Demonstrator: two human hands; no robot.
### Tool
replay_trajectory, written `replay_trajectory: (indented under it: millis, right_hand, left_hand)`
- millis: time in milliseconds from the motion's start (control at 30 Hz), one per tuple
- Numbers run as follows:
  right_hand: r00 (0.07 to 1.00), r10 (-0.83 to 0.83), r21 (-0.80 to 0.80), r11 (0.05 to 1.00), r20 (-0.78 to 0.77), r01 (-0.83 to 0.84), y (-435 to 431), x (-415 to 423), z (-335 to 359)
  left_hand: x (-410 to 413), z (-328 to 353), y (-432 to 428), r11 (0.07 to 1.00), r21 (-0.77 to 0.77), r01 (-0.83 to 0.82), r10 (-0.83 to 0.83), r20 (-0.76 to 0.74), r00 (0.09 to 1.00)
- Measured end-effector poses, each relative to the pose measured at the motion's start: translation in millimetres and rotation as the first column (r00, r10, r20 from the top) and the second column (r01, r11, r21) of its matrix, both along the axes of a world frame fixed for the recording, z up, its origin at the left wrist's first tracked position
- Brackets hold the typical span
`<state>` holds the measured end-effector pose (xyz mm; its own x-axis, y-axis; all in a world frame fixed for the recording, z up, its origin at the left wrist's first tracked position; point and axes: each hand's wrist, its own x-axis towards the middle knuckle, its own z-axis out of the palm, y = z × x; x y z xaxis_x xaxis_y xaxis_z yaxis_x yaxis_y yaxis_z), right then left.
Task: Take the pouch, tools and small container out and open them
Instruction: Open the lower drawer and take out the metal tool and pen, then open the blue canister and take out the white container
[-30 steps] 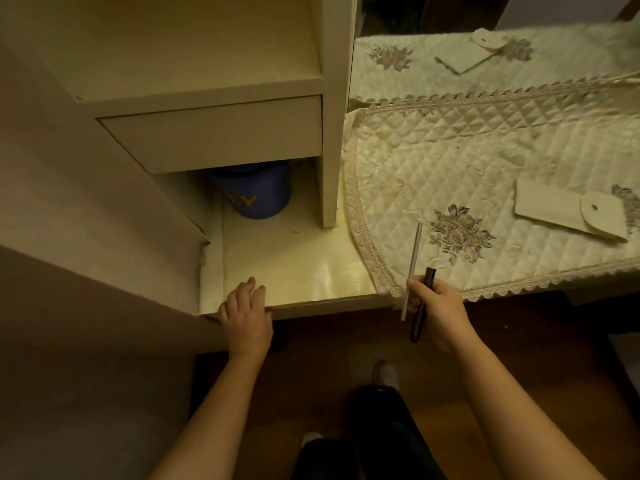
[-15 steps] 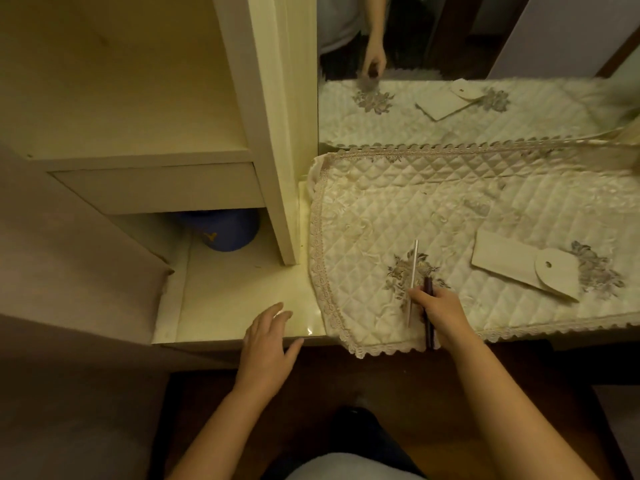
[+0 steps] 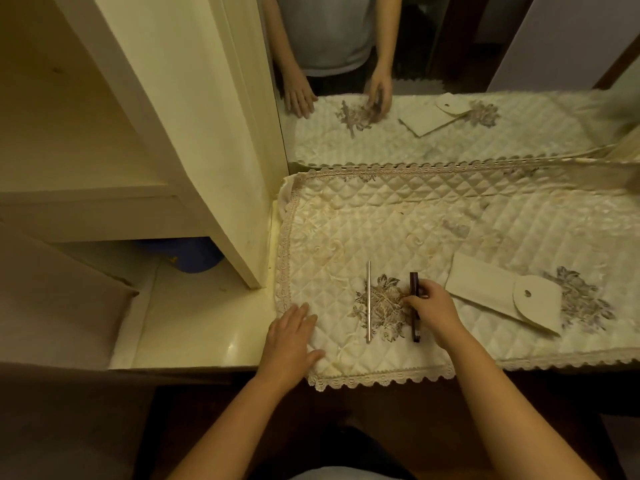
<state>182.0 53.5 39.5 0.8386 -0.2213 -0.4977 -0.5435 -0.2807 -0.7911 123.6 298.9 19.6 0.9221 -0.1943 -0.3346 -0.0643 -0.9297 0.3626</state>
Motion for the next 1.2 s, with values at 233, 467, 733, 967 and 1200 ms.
replay_trajectory:
  millis: [233,467,733,967,1200]
  right_hand:
    - [0.988,0.146,-0.306,0.944,0.054,-0.122,-6.3,11.8,-3.3]
    - [0.987,0.14,-0.374,0.922,0.075,-0.102,-14.2,-3.2,-8.6]
    - [0.932,0.262,-0.326,0.929,0.252,-0.174,36.0,-24.1,13.9]
    - [0.845,0.439,-0.161,0.898,0.304,-0.409,126.6,-39.6,32.6]
    - [0.8,0.494,0.04,0.842,0.341,-0.538,258.4,-26.2,56.4]
  left_hand:
    - [-2.4,-2.1,-2.9,0.999,-0.016,-0.041,0.041,0.001,0.999]
    - [-4.5,-5.2,-1.0,0.998,-0.036,-0.051,0.051,0.004,0.999]
    - [-21.0,18.6,29.1,0.923,-0.216,-0.318,0.352,0.14,0.926]
    - [-27.6,43.7,116.5,0.71,-0.398,-0.581,0.674,0.144,0.725]
    - [7.0,59.9,186.7,0.593,-0.568,-0.57,0.72,0.058,0.691]
